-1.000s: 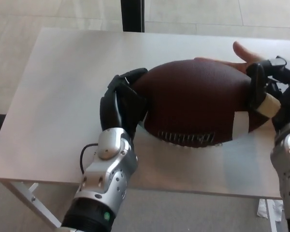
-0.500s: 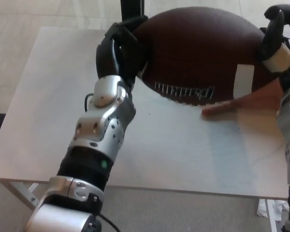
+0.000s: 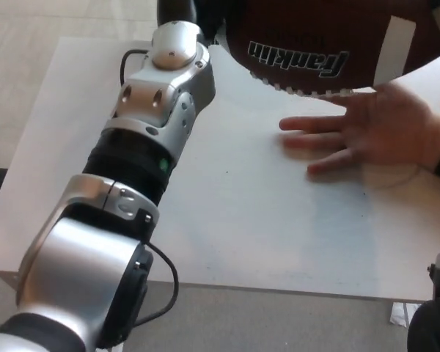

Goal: The robot uses both its hands to grab the left and right ends of a football kept in the middle of the desk infront of it, lifts it up and places it in the palm of a person

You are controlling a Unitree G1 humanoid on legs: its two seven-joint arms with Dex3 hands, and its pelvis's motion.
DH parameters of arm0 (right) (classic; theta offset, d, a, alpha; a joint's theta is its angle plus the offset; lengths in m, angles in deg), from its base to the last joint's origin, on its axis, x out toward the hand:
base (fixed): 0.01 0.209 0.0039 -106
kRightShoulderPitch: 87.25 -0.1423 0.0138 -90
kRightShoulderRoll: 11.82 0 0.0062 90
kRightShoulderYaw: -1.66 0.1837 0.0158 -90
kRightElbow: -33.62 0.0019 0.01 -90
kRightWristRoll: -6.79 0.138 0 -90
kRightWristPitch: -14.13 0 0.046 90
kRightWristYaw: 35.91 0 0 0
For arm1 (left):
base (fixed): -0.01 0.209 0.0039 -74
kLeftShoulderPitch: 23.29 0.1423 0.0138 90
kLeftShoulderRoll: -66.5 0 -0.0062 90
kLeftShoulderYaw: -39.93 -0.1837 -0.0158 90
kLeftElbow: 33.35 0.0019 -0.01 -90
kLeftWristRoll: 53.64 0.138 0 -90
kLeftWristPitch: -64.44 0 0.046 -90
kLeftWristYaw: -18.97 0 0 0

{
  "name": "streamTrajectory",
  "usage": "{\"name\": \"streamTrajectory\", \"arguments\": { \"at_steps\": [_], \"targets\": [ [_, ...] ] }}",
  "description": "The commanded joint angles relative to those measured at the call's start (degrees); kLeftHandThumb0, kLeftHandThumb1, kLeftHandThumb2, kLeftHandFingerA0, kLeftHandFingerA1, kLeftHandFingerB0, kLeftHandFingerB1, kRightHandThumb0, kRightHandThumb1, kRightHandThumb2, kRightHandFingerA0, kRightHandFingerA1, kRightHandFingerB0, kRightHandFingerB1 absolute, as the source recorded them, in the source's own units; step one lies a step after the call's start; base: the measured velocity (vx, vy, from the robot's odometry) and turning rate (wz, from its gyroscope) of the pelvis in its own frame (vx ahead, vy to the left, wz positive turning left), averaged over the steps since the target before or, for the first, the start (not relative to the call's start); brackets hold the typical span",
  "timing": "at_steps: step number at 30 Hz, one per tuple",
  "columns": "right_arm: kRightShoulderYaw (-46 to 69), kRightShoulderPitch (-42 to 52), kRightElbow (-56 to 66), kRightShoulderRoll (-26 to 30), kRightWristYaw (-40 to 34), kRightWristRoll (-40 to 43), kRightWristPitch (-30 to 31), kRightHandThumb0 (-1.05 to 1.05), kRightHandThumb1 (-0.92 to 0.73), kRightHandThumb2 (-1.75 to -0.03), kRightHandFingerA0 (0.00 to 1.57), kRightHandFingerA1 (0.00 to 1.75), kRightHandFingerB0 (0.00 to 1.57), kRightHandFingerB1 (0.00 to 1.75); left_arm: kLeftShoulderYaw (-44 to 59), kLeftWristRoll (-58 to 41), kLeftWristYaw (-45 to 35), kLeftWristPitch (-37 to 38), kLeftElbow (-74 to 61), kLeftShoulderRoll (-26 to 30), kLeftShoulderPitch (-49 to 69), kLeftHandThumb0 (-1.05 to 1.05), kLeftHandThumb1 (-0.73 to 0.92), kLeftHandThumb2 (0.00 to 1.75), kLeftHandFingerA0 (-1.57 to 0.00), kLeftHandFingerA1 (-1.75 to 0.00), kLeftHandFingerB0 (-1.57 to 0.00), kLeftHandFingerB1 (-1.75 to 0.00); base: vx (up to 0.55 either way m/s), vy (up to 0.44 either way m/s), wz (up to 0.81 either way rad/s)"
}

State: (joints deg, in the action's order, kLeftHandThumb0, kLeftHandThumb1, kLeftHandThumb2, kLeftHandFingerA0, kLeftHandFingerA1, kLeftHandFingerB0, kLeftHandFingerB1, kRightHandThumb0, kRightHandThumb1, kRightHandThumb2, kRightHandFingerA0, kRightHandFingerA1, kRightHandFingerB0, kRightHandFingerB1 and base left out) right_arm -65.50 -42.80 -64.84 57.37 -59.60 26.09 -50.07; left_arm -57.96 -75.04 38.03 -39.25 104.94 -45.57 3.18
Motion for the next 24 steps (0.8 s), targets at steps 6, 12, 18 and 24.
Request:
{"name": "streamTrajectory", "arguments": {
  "at_steps": [6,12,18,24],
  "targets": [
    [2.0,-11.0,-14.2,-1.5,-1.5,3.3,3.7,-0.26,-0.77,-0.90,0.98,1.75,0.77,1.52,-17.2,13.5,-25.5,-11.6,13.6,-4.4,-11.5,-0.54,0.79,0.66,-0.64,-1.32,-0.59,-0.93,0.00,0.000,0.00],
    [2.1,-8.8,-17.1,-0.6,-1.1,2.2,3.3,-0.31,-0.81,-0.78,0.95,1.75,0.76,1.50,-22.4,17.3,-30.0,-5.3,15.9,-4.6,-9.0,-0.50,0.72,0.62,-0.43,-0.55,-0.48,-0.38,0.00,0.000,0.00],
    [1.0,-8.1,-19.9,-0.4,-0.8,0.1,2.3,-0.31,-0.82,-0.74,0.94,1.75,0.78,1.59,-20.9,15.0,-29.8,-5.6,18.7,-6.0,-8.5,-0.49,0.82,0.64,-0.41,-0.62,-0.50,-0.43,0.00,0.000,0.00],
    [1.6,-9.3,-24.0,-0.2,-1.9,-0.7,1.2,-0.31,-0.83,-0.71,0.94,1.75,0.77,1.49,-30.9,23.8,-29.5,-2.0,20.7,-5.8,-9.3,-0.49,0.79,0.64,-0.32,-0.57,-0.41,-0.42,0.00,0.000,0.00]
  ]
}}
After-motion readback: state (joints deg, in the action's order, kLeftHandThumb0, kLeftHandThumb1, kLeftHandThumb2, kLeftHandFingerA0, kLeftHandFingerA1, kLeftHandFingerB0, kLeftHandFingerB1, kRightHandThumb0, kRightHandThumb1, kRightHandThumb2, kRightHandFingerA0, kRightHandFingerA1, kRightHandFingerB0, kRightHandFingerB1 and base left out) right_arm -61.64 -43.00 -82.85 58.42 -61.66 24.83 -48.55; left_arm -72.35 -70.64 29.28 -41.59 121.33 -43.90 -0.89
